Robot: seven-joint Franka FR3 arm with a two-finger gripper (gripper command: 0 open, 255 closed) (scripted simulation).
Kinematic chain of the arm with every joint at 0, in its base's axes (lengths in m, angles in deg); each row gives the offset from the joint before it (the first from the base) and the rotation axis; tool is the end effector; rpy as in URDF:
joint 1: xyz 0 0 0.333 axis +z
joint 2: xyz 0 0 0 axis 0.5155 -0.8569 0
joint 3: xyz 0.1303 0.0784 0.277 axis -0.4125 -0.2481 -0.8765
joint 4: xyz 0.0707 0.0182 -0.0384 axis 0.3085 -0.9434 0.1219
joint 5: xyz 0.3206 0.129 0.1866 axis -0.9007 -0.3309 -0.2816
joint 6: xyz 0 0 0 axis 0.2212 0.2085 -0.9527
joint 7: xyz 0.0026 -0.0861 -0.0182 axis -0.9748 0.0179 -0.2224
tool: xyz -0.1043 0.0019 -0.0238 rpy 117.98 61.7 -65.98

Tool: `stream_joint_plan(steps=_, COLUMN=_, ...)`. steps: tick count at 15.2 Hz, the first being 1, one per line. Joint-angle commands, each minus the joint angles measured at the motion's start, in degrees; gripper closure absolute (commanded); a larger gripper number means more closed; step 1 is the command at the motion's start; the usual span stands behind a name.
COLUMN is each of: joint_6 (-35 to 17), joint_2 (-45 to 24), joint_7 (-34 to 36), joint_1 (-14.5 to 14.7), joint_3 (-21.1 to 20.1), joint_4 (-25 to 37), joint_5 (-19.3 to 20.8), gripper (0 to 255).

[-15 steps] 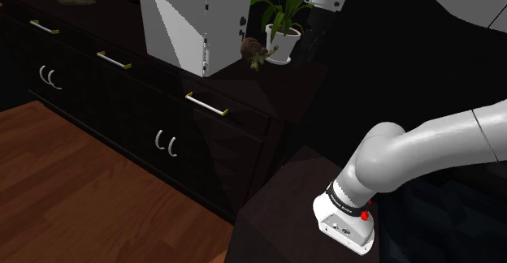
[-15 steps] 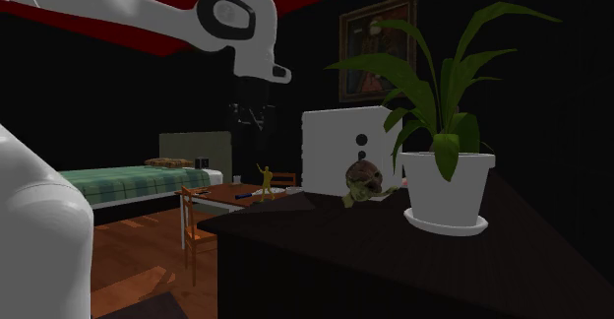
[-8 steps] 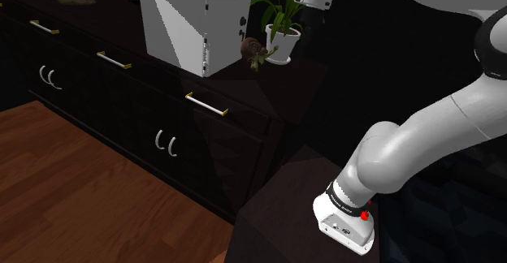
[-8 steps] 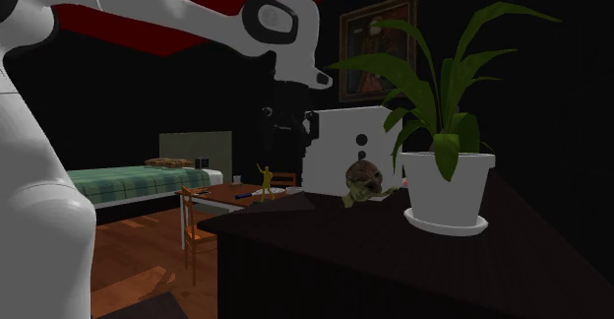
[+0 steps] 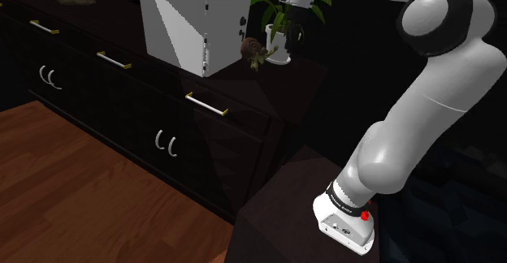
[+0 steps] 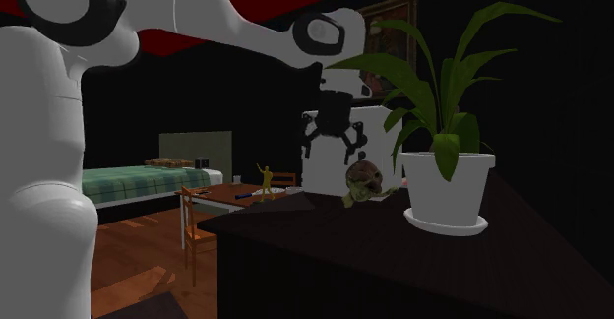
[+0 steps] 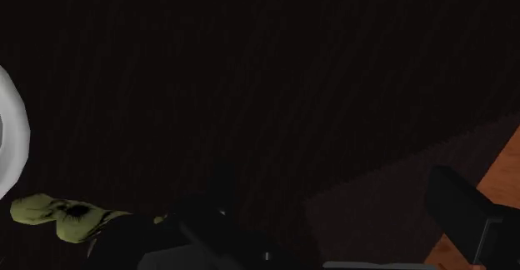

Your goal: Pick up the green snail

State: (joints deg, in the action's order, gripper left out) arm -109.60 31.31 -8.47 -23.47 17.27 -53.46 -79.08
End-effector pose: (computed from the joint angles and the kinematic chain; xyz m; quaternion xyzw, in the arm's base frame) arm 0.4865 -0.2195 0.5700 -0.9470 -0.3109 0.0248 0.0769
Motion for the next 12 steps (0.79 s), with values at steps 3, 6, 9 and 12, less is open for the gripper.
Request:
stream_joint_plan(steps=3, joint_6=3.1, joint_2=-13.2, joint_7=-12.6, joint_1=-2.7, joint_3=1.9, joint_4=13.0, joint_5=-5.9, gripper=0)
stream_joint_plan(steps=6, joint_6=6.7, joint_2=-23.0, joint_7=-19.8, joint_1=-6.6, joint_3=1.2, joint_4=24.5, joint_5=-10.1, gripper=0)
stream_joint_plan(steps=9, joint_6=12.1, joint_2=-33.6, joint_7=-25.3, joint_1=-11.9, joint_3=-0.9, joint_4=39.6, joint_5=-14.0, gripper=0)
stream_joint_plan(steps=12, joint_6=10.1, joint_2=-32.9, joint_7=-25.4, joint_1=-11.3, joint_3=-1.0, joint_4=36.9, joint_5=-13.6, gripper=0)
